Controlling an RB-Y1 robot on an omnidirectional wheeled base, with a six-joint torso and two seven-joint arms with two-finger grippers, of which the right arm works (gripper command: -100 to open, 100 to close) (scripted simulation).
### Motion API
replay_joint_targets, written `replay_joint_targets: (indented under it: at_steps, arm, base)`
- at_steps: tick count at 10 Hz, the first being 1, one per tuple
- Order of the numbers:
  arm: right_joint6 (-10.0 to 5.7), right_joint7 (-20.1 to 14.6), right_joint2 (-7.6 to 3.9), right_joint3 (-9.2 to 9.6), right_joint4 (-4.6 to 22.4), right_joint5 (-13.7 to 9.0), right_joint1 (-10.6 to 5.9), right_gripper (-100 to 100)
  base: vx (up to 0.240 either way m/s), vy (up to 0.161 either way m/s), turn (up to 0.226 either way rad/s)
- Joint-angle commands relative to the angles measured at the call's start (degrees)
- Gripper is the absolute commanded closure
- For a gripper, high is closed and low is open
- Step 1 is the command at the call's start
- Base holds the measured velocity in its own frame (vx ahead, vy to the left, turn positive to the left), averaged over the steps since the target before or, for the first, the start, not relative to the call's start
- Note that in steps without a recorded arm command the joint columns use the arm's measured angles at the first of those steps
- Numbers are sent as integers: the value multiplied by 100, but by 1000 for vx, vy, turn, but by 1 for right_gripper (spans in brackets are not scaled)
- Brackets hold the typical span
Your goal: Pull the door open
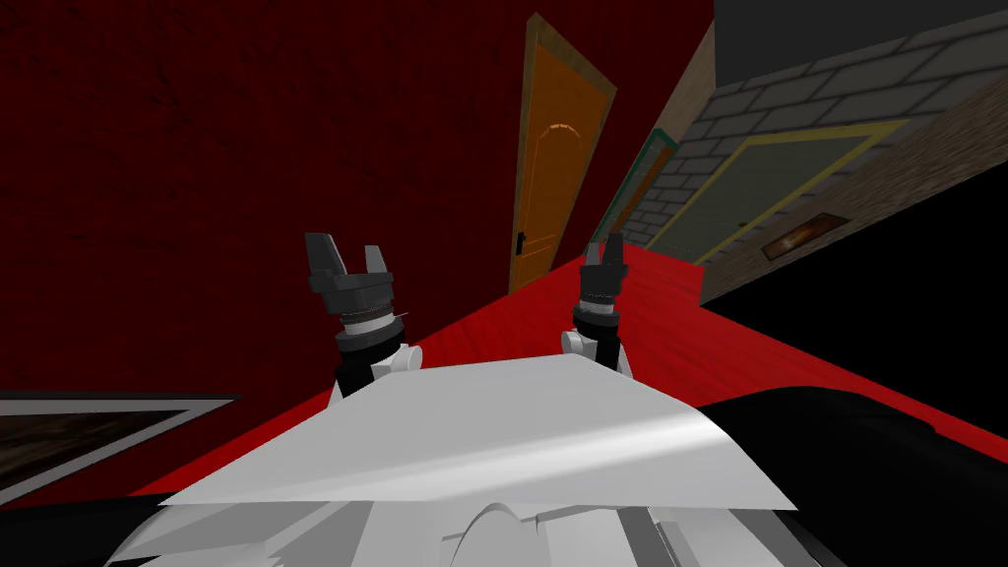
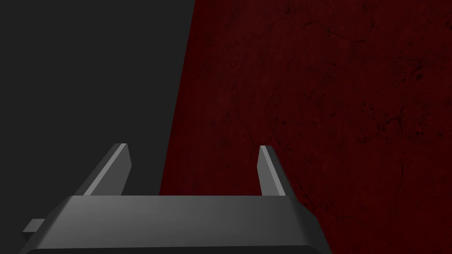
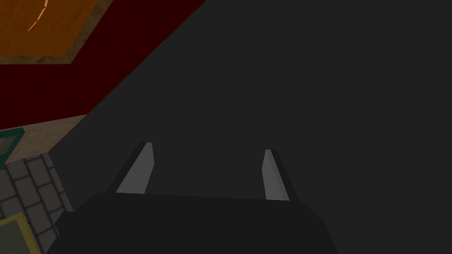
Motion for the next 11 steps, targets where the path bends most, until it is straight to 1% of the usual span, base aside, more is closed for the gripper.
replay_joint_targets:
  at_steps: [1, 2, 4, 5, 6, 8, 9, 11]
  arm:
    - [-18, 74, -88, 11, 201, 59, -95, -100]
    - [-24, 96, -112, 15, 262, 77, -124, -100]
    - [-55, 224, -244, 34, 609, 179, -289, -100]
    - [-63, 256, -274, 39, 696, 204, -331, -100]
    - [-79, 321, -336, 48, 871, 256, -413, -100]
    - [-98, 398, -404, 60, 1080, 317, -513, -100]
    - [-118, 478, -474, 72, 1299, 381, -617, -100]
    - [-139, 562, -545, 85, 1526, 448, -725, -100]
  base:
    - [55, -13, 7]
    - [90, -28, 15]
    - [121, -50, 14]
    - [129, -52, 13]
    - [127, -39, 11]
    - [102, -32, 11]
    - [115, -25, 13]
    - [98, -37, 11]
